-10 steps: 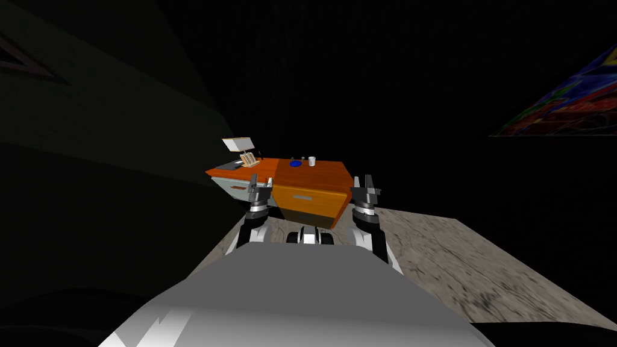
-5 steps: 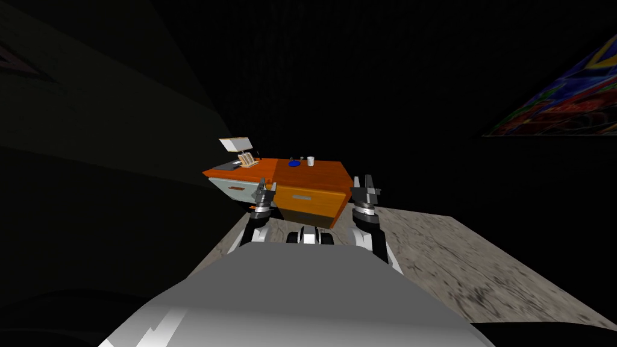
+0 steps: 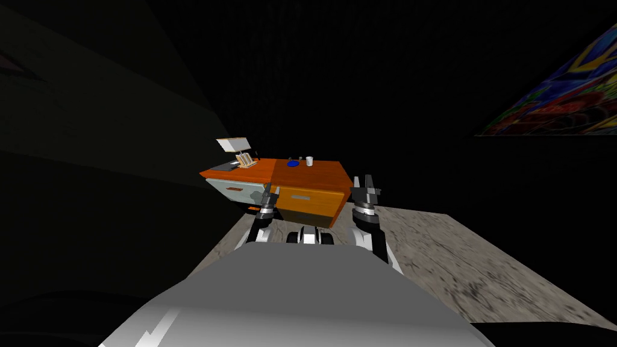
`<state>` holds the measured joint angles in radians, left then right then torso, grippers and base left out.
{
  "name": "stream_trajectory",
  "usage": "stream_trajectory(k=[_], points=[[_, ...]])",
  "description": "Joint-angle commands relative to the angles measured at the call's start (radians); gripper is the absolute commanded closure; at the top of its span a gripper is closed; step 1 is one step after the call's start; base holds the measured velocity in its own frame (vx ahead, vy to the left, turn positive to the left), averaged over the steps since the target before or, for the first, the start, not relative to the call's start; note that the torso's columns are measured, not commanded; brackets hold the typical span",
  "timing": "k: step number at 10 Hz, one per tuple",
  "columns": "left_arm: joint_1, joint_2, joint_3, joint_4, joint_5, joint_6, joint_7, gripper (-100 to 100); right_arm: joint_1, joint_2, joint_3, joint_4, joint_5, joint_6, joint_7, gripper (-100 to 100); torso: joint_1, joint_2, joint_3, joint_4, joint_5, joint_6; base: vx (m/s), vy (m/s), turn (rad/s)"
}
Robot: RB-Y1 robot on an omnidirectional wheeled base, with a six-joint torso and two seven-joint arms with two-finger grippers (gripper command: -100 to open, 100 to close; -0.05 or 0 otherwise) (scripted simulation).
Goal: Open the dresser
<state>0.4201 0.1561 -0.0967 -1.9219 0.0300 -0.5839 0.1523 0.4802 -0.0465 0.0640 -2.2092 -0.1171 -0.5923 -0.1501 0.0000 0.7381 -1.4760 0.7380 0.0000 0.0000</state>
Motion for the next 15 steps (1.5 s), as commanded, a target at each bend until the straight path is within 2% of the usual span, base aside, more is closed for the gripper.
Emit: stream_trajectory(k=[1, 10, 15], points=[[-0.012, 0.002, -0.003, 0.055, 0.000, 0.004, 0.000, -100, 0.000, 0.000, 0.000, 0.000, 0.000, 0.000, 0.000, 0, 0.000, 0.000, 0.000, 0.000, 0.000, 0.000, -0.001, -0.007, -0.026], [-0.047, 0.001, -0.018, 0.232, -0.001, 0.002, 0.000, -100, 0.000, 0.000, 0.000, 0.000, 0.000, 0.000, 0.000, 0, 0.000, 0.000, 0.000, 0.000, 0.000, 0.000, -0.002, -0.006, -0.022], [-0.070, -0.006, -0.027, 0.351, -0.002, 0.000, -0.001, -100, 0.000, 0.000, 0.000, 0.000, 0.000, 0.000, 0.000, 0, 0.000, 0.000, 0.000, 0.000, 0.000, 0.000, -0.002, -0.007, -0.026]])
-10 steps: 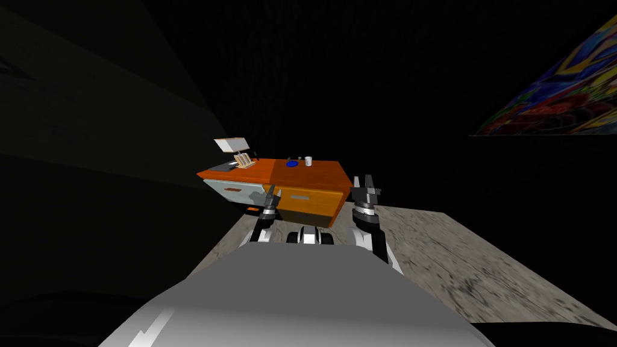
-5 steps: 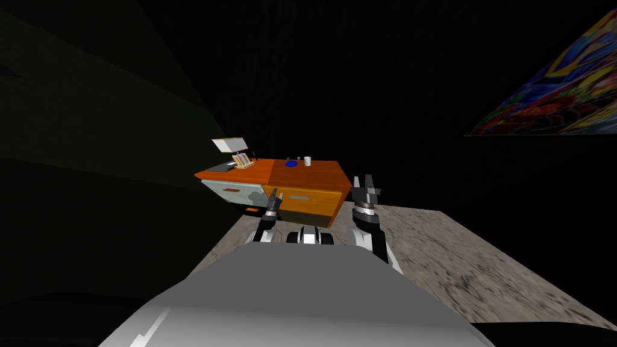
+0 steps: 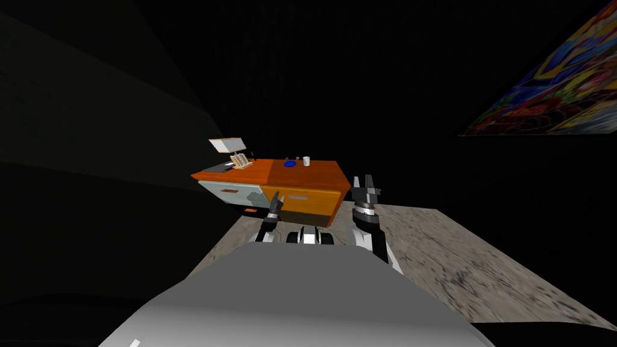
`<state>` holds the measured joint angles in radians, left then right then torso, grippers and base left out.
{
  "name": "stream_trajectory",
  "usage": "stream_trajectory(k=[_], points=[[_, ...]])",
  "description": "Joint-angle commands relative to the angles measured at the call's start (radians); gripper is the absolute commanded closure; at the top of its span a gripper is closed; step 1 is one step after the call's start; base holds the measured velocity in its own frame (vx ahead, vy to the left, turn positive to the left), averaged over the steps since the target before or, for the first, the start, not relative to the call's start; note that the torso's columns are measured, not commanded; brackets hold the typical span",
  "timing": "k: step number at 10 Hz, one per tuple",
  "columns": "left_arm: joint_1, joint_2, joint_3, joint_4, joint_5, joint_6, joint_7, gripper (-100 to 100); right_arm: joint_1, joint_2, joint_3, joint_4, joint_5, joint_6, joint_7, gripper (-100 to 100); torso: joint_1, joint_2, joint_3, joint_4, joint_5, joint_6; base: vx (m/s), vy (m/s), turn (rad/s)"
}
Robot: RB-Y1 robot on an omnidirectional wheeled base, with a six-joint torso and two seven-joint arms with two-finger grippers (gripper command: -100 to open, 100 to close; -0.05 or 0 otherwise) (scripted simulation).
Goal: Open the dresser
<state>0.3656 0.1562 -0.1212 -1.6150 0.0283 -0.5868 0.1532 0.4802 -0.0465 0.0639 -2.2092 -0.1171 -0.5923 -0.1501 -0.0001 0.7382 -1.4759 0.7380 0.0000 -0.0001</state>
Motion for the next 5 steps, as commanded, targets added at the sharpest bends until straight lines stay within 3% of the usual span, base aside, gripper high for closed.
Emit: stream_trajectory(k=[1, 5], points=[[-0.020, -0.009, -0.005, 0.069, -0.001, 0.002, -0.002, -100, 0.000, 0.000, 0.000, 0.000, 0.000, 0.000, 0.000, 0, 0.000, 0.000, 0.000, 0.000, 0.000, 0.000, -0.003, -0.008, -0.030], [-0.039, -0.037, -0.013, 0.167, -0.002, 0.000, -0.002, -100, 0.000, 0.000, 0.000, 0.000, 0.000, 0.000, 0.000, 0, 0.000, 0.000, 0.000, 0.000, 0.000, 0.000, -0.002, -0.007, -0.030]])
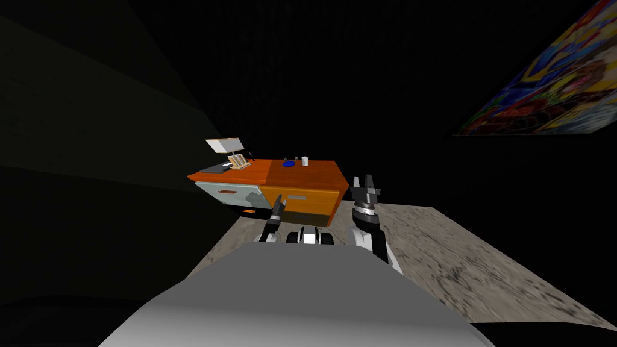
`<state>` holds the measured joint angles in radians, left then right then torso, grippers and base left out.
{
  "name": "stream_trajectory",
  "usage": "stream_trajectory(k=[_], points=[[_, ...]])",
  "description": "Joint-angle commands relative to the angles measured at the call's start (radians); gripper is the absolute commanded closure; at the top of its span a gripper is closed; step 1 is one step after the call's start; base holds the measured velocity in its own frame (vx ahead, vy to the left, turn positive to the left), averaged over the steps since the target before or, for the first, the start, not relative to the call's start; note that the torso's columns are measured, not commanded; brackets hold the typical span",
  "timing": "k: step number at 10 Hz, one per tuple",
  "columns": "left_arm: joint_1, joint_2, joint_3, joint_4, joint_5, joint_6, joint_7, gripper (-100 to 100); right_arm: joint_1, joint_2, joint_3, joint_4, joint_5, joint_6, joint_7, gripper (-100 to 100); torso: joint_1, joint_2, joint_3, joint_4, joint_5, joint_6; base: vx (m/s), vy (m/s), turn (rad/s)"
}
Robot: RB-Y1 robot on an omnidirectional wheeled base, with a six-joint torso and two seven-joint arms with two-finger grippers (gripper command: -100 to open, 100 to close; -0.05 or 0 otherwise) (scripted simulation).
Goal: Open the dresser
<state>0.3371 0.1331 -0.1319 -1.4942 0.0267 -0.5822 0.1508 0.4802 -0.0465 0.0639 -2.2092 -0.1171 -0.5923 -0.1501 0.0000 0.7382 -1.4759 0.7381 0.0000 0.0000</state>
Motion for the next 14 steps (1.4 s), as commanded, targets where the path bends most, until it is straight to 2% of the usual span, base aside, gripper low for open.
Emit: stream_trajectory(k=[1, 6, 7, 8, 9, 10, 14], points=[[-0.015, -0.027, -0.004, 0.068, 0.000, -0.005, 0.001, -100, 0.000, 0.000, 0.000, 0.000, 0.000, 0.000, 0.000, 0, 0.000, 0.000, 0.000, 0.000, 0.000, 0.000, -0.002, -0.007, -0.023], [-0.028, -0.122, -0.010, 0.135, -0.001, -0.007, 0.001, -100, 0.000, 0.000, 0.000, 0.000, 0.000, 0.000, 0.000, 0, 0.000, 0.000, 0.000, 0.000, 0.000, 0.000, -0.001, -0.004, -0.014], [-0.032, -0.109, -0.008, 0.138, 0.000, -0.011, 0.002, -100, 0.000, 0.000, 0.000, 0.000, 0.000, 0.000, 0.000, 0, 0.000, 0.000, 0.000, 0.000, 0.000, 0.000, 0.000, 0.000, 0.000], [-0.042, -0.113, -0.005, 0.118, 0.001, 0.020, 0.000, -100, 0.000, 0.000, 0.000, 0.000, 0.000, 0.000, 0.000, 0, 0.000, 0.000, 0.000, 0.000, 0.000, 0.000, 0.062, -0.005, -0.001], [-0.040, -0.111, -0.005, 0.133, 0.001, 0.001, 0.001, -100, 0.000, 0.000, 0.000, 0.000, 0.000, 0.000, 0.000, 0, 0.000, -0.003, -0.002, -0.001, 0.000, 0.000, 0.041, -0.003, -0.001], [-0.041, -0.112, -0.005, 0.132, 0.001, 0.005, 0.001, 100, 0.000, 0.000, 0.000, 0.000, 0.000, 0.000, 0.000, 0, 0.000, -0.001, -0.001, -0.001, 0.000, 0.000, 0.006, 0.000, 0.001], [-0.010, -0.103, -0.019, 0.085, -0.003, 0.016, 0.006, 100, -0.001, 0.000, 0.000, 0.000, 0.000, 0.000, 0.000, 0, 0.000, 0.004, 0.003, 0.001, 0.000, 0.000, -0.191, 0.004, 0.019]])
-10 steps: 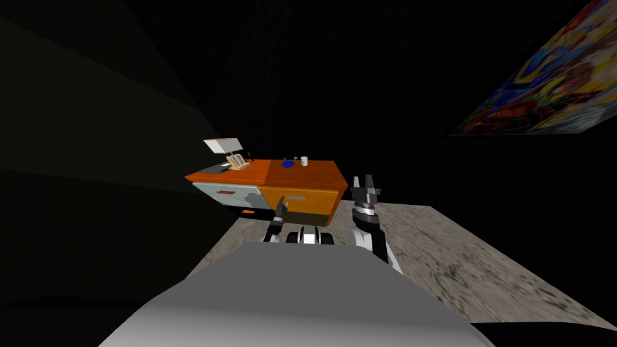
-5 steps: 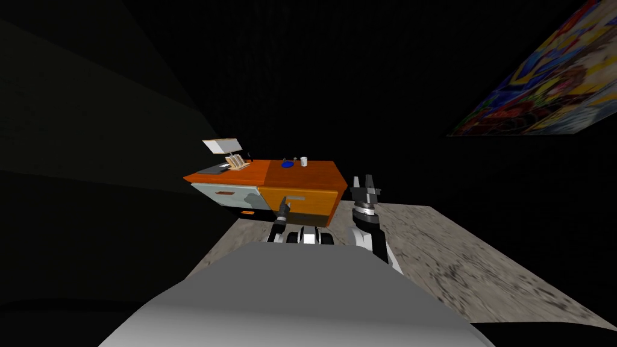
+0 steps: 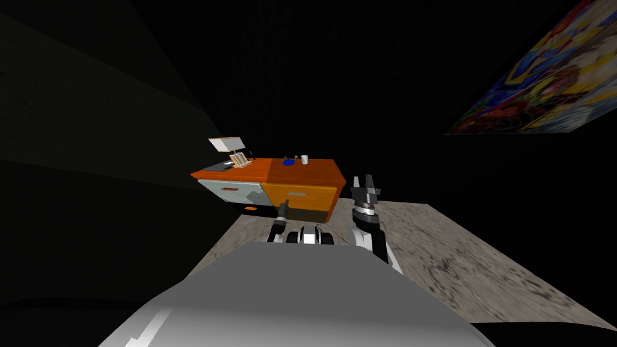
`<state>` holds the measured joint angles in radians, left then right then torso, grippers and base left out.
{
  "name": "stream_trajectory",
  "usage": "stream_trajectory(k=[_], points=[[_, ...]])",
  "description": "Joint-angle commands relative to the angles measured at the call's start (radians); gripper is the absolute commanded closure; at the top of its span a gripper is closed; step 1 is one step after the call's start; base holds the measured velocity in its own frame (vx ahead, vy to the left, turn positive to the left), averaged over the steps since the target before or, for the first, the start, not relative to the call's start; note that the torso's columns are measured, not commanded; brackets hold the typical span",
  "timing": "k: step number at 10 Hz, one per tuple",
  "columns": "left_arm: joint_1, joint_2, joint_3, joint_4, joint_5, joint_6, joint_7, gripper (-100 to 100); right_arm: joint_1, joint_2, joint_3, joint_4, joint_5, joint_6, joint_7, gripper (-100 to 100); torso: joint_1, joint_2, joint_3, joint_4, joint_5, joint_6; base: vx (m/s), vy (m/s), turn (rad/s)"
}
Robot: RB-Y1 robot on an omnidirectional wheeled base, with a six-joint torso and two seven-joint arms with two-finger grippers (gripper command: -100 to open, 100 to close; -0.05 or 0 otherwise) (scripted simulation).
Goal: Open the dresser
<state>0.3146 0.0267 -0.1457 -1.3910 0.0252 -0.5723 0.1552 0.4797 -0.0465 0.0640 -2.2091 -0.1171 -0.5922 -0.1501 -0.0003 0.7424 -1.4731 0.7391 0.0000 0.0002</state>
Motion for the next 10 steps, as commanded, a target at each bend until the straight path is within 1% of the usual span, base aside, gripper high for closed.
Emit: stream_trajectory(k=[1, 2, 5, 6, 8, 9, 10], points=[[0.006, 0.001, -0.003, -0.010, -0.001, 0.004, 0.001, 100, 0.000, 0.000, 0.000, 0.000, 0.000, 0.000, 0.000, 0, 0.001, -0.003, -0.002, -0.001, 0.000, 0.000, -0.100, 0.006, 0.001], [0.007, 0.045, -0.003, -0.013, -0.001, 0.008, 0.001, -100, 0.000, 0.000, 0.000, 0.000, 0.000, 0.000, 0.000, 0, 0.000, -0.011, -0.006, -0.002, 0.000, 0.000, -0.020, -0.001, -0.004], [0.002, 0.101, -0.002, -0.020, 0.001, 0.019, 0.001, -100, 0.001, 0.000, 0.000, 0.000, 0.000, 0.000, 0.000, 0, 0.000, -0.008, -0.005, -0.002, 0.000, 0.000, 0.030, -0.002, 0.001], [-0.007, 0.089, 0.001, -0.030, 0.004, 0.045, 0.001, -100, 0.001, 0.000, 0.000, 0.000, 0.000, 0.000, 0.000, 0, 0.000, -0.006, -0.004, -0.001, 0.000, 0.000, 0.094, -0.010, -0.002], [-0.019, 0.104, 0.005, -0.041, 0.007, 0.074, 0.001, -100, 0.001, 0.000, 0.000, 0.000, 0.000, 0.000, 0.000, 0, 0.000, -0.006, -0.004, -0.002, 0.000, 0.000, 0.124, -0.011, -0.003], [-0.023, 0.071, 0.006, -0.044, 0.008, 0.084, 0.001, -100, 0.001, 0.000, 0.000, 0.000, 0.000, 0.000, 0.000, 0, 0.000, -0.006, -0.004, -0.002, 0.000, 0.000, 0.117, -0.007, 0.001], [-0.024, 0.056, 0.006, -0.045, 0.008, 0.087, 0.001, -100, 0.001, 0.000, 0.000, 0.000, 0.000, 0.000, 0.000, 0, 0.000, -0.004, -0.003, -0.001, 0.000, 0.000, 0.071, -0.004, -0.001]])
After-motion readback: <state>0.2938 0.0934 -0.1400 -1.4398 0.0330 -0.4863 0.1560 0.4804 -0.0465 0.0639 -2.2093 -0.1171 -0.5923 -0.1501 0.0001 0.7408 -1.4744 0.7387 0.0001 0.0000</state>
